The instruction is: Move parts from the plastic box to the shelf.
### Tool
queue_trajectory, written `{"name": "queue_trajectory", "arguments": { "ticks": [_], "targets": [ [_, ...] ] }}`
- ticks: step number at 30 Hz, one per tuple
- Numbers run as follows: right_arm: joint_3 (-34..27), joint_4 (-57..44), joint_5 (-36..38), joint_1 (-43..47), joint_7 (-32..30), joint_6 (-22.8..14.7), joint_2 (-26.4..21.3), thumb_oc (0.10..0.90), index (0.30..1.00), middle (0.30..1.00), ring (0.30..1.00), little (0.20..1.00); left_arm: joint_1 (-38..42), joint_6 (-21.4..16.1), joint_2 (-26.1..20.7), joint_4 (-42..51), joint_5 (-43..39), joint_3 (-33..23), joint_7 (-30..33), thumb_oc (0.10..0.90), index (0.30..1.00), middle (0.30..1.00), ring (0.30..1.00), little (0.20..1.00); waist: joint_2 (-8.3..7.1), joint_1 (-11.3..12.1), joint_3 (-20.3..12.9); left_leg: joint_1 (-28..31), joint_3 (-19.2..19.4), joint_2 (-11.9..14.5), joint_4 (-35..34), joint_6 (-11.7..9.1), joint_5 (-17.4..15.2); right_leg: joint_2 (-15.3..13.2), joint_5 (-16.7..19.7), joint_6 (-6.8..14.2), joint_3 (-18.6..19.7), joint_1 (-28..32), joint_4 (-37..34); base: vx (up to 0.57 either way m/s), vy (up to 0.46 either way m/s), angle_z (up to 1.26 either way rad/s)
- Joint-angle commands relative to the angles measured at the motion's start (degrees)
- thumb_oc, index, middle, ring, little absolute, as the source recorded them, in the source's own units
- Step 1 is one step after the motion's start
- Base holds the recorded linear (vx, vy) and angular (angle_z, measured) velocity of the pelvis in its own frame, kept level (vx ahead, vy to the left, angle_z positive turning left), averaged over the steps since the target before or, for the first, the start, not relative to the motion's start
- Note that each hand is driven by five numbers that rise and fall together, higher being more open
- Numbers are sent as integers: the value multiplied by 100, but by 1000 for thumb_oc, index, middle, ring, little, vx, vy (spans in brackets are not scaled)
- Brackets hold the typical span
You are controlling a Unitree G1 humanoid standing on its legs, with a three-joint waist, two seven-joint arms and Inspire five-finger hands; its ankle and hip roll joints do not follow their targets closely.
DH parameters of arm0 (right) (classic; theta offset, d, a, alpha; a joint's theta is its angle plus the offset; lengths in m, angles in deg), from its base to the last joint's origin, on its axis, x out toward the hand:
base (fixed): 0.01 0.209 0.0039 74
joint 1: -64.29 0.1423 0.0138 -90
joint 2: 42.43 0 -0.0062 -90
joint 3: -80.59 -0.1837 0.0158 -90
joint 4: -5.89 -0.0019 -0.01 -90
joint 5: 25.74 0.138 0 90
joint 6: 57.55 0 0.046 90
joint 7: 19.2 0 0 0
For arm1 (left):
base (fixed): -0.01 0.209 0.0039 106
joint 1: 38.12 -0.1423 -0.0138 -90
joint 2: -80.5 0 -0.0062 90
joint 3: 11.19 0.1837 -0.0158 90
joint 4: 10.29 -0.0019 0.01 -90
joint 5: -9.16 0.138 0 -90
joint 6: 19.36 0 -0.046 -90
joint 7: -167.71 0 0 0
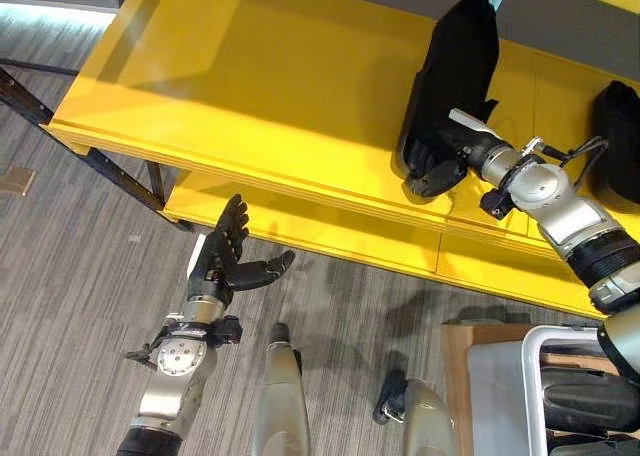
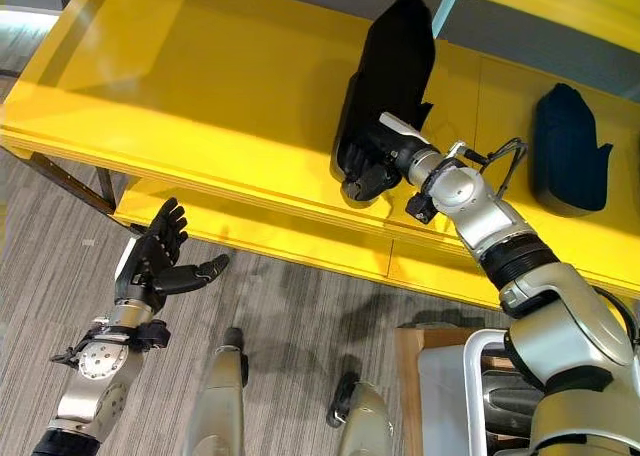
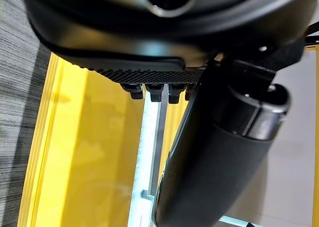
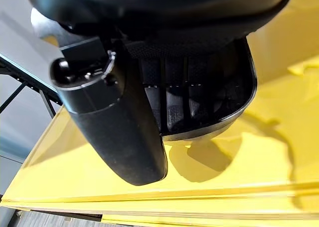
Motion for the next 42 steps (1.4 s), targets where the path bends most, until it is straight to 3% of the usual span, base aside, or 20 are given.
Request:
{"name": "queue_trajectory", "arguments": {
  "ticks": [1,12,35,42],
  "targets": [
    [-129,-143,374,797,-236,-596,-488,400,300,300,300,300,101,-698,-193,689,-93,5,-88,900,1000,1000,1000,1000,12,30,-515,195,-81,285,178,107,-370,170,143,-157,189,24,211,0,0,0],
    [75,-96,197,961,-95,-574,-977,400,300,300,300,300,-114,-711,-213,724,-124,-240,-130,900,1000,1000,1000,1000,32,16,-508,152,-96,276,151,91,-346,152,120,-165,189,-47,267,0,0,1],
    [235,547,-8,1260,-103,-572,-1336,400,300,300,300,300,-227,-712,-242,788,-197,-303,-209,900,1000,1000,1000,1000,145,118,-383,-40,-200,223,121,59,-223,128,71,-181,139,-198,372,0,0,0],
    [194,636,-20,1235,-131,-576,-1324,400,300,300,300,300,-273,-724,-199,764,-237,-336,-189,900,1000,1000,1000,1000,143,182,-321,-59,-222,200,245,48,-405,112,-77,-129,149,-197,474,33,-12,2]
  ]
}}
